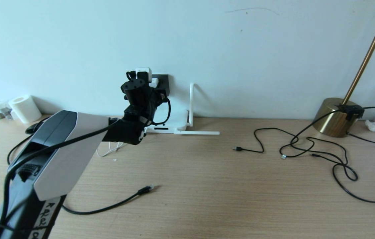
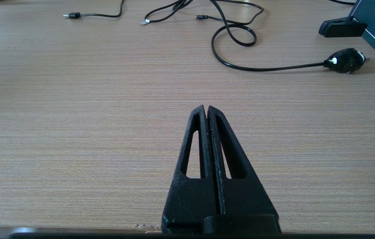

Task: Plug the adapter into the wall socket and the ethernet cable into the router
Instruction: Plug plug into socket

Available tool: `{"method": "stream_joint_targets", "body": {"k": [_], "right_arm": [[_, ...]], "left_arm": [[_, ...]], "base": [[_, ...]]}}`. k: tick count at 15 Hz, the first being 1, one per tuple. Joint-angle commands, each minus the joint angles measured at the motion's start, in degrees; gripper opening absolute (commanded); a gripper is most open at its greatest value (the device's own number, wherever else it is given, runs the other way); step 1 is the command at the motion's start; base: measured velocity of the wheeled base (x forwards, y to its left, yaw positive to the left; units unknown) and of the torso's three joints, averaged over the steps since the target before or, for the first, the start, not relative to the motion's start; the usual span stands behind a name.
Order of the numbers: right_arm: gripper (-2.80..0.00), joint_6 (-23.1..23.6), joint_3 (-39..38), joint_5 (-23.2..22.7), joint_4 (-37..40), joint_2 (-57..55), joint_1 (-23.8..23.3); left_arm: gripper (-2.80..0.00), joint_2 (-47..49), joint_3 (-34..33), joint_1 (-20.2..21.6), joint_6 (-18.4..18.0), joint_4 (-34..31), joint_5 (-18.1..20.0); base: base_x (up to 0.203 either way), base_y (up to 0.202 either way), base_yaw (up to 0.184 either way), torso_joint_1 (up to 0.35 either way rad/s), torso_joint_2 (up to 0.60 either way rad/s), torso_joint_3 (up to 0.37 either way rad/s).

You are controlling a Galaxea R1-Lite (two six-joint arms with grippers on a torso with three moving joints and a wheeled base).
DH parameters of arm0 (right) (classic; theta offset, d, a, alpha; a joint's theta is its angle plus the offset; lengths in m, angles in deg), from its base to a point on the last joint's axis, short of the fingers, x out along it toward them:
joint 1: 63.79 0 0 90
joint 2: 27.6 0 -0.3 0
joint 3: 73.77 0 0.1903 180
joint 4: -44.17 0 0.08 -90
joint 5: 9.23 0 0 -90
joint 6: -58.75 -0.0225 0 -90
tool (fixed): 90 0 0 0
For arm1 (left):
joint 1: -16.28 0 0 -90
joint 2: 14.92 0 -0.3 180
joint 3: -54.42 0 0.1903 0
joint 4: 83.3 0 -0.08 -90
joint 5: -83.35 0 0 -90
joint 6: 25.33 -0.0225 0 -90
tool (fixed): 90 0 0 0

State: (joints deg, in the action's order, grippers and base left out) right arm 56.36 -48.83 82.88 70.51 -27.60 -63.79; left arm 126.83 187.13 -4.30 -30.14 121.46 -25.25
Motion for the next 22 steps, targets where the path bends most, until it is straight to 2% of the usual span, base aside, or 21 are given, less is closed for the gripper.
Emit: {"method": "stream_joint_targets", "body": {"k": [1,22], "right_arm": [[-2.80,0.0,0.0,0.0,0.0,0.0,0.0],[-2.80,0.0,0.0,0.0,0.0,0.1,0.0]], "left_arm": [[-2.80,-0.4,-0.6,0.0,0.0,0.4,-0.2],[-2.80,-1.8,-0.7,0.0,-1.5,-2.8,0.3]], "base": [[0.000,0.000,0.000,0.000,0.00,0.000],[0.000,0.000,0.000,0.000,0.00,0.000]]}}
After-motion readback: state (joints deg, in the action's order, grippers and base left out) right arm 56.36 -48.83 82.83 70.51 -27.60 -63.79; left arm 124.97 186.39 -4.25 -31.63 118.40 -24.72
